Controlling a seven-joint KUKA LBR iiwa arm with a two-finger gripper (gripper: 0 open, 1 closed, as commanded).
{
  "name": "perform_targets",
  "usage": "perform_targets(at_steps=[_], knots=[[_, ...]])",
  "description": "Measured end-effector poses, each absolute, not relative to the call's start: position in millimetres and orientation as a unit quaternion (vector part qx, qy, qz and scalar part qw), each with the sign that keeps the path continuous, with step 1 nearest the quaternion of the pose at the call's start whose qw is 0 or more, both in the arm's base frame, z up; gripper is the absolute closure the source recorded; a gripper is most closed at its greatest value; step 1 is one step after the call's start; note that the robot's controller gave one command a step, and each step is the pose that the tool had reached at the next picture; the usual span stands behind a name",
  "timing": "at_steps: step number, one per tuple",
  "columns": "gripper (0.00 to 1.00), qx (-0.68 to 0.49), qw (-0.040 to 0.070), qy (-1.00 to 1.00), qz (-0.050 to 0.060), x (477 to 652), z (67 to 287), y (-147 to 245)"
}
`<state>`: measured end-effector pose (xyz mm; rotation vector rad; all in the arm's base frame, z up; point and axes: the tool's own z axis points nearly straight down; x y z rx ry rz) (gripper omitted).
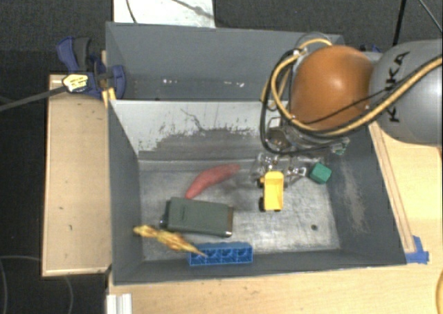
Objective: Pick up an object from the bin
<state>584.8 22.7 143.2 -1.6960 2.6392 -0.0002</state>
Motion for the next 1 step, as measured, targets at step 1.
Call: perform_targets(at_steps=[1], knots=[[1.00, -0.540, 0.000, 0.842, 0.001, 583.7, 156.4, 22.8]])
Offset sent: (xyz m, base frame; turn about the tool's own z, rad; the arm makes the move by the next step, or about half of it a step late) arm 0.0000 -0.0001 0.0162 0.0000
